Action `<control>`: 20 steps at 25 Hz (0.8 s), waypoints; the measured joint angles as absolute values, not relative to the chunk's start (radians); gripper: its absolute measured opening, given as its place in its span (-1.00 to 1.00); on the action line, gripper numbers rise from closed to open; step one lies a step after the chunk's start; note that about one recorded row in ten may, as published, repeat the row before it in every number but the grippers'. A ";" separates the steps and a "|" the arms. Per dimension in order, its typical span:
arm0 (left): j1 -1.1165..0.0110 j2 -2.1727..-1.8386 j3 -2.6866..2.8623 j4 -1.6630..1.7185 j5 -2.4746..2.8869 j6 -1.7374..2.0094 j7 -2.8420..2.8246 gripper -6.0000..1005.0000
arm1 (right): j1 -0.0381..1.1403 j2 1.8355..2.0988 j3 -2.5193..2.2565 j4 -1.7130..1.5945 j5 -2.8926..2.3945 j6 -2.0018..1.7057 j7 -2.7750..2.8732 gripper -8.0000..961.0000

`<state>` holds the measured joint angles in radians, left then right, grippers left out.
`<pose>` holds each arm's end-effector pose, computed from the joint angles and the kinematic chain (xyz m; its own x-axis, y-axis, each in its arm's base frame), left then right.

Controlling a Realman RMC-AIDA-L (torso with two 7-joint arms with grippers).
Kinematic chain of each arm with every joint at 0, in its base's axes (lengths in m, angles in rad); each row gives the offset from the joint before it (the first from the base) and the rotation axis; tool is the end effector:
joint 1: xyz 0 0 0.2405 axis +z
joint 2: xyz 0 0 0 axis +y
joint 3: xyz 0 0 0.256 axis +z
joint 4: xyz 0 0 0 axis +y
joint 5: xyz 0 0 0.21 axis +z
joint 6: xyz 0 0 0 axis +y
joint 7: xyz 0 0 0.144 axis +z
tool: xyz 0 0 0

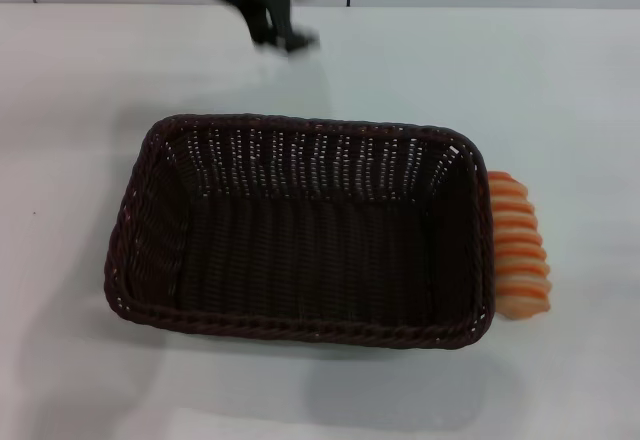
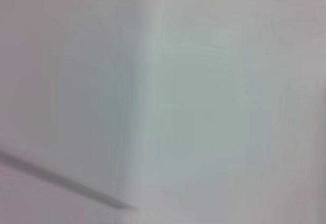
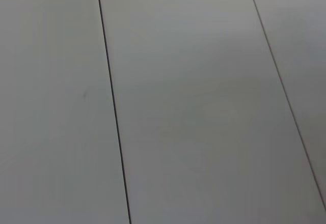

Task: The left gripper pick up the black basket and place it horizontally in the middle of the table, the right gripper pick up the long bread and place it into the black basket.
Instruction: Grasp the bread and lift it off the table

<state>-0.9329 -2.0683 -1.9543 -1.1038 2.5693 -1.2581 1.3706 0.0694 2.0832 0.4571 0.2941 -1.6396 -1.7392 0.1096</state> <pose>-0.0939 0.4462 0.0117 0.9488 -0.1119 -0.2952 -0.2357 -0.8733 -0.4264 0.3669 0.1809 0.0342 0.6219 0.3627 -0.6940 -0.7830 0.2732 -0.5588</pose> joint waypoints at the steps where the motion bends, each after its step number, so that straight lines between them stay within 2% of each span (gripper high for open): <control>1: -0.893 -2.070 -1.928 -1.148 2.567 -1.147 1.344 0.20 | 0.070 2.083 0.456 0.295 -1.641 -1.736 0.108 0.47; 5: -0.713 -2.070 -1.770 -1.274 2.576 -0.660 1.217 0.21 | 0.069 2.083 0.447 0.298 -1.643 -1.735 0.106 0.47; 6: -0.595 -2.071 -1.675 -1.312 2.571 -0.339 1.162 0.21 | 0.069 2.084 0.438 0.299 -1.643 -1.736 0.105 0.47; 8: -0.595 -2.071 -1.675 -1.312 2.571 -0.339 1.162 0.22 | 0.069 2.084 0.433 0.301 -1.643 -1.736 0.105 0.47; 9: -0.478 -2.069 -1.565 -1.322 2.560 0.013 1.110 0.22 | 0.068 2.084 0.429 0.302 -1.643 -1.737 0.104 0.47; 12: -0.362 -2.067 -1.454 -1.299 2.558 0.437 1.027 0.23 | 0.066 2.085 0.413 0.304 -1.643 -1.734 0.103 0.47; 13: -0.362 -2.067 -1.454 -1.299 2.558 0.437 1.027 0.23 | 0.067 2.085 0.405 0.306 -1.643 -1.733 0.103 0.47; 14: -0.293 -2.065 -1.414 -1.266 2.562 0.703 0.904 0.23 | 0.069 2.085 0.392 0.309 -1.644 -1.732 0.103 0.47; 16: -0.224 -2.053 -1.413 -1.261 2.568 0.865 0.725 0.23 | 0.073 2.086 0.354 0.316 -1.644 -1.730 0.103 0.46; 20: -0.170 -2.033 -1.430 -1.224 2.570 0.861 0.523 0.28 | 0.078 2.087 0.298 0.329 -1.645 -1.730 0.100 0.46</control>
